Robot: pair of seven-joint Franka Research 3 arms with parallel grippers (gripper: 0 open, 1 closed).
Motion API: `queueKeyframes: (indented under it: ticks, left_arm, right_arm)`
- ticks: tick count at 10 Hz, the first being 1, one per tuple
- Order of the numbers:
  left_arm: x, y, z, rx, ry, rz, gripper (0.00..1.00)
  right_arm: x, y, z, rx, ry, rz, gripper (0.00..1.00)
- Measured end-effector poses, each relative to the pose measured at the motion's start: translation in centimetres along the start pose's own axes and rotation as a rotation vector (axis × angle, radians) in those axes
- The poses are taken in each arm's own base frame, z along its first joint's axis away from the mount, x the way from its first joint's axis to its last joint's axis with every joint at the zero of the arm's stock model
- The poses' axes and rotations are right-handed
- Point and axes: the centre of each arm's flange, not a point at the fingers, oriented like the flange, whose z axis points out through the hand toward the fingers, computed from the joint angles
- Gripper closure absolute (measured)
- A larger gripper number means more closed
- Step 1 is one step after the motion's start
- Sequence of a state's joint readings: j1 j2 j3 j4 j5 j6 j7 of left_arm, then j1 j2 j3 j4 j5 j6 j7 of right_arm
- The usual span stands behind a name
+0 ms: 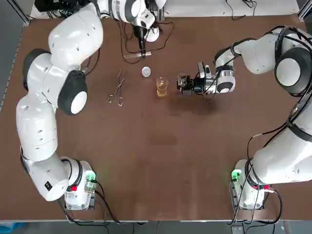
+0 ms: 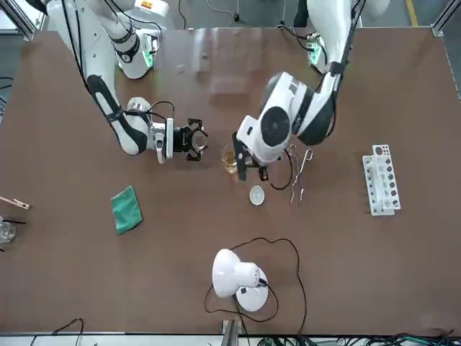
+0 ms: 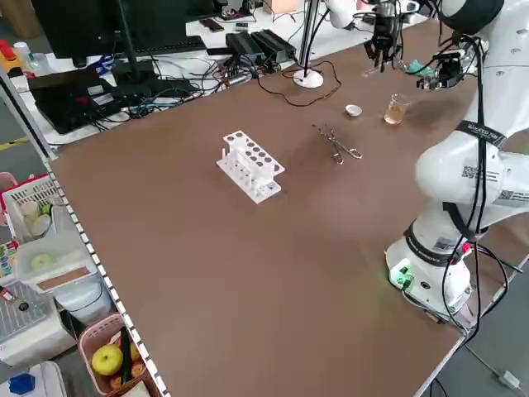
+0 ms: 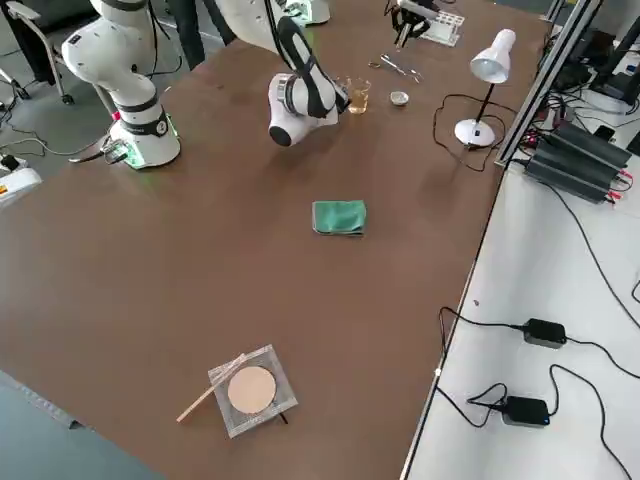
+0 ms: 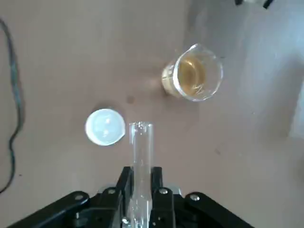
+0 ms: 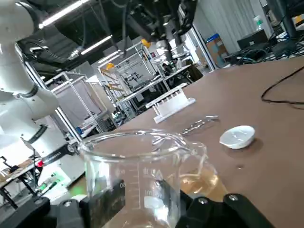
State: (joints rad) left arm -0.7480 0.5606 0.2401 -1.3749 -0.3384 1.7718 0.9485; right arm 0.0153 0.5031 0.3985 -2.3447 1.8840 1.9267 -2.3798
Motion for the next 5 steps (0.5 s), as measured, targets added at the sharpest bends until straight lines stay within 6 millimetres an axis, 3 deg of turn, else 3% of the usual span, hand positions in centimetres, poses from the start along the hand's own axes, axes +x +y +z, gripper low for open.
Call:
queueKeyframes:
  ticks: [3, 5]
  left_arm:
    - [-8.1, -5.9, -3.8, -0.057, 0.234, 0.068, 0.79]
    - [-15.0, -8.5, -5.9, -0.052, 0.383, 0.130, 0.79]
  right_arm:
    - [0.2, -1.3, 2.2, 0.051, 0.004, 0.059, 0.62]
    - [0.6, -1.8, 3.5, 0.062, 0.022, 0.087, 0.62]
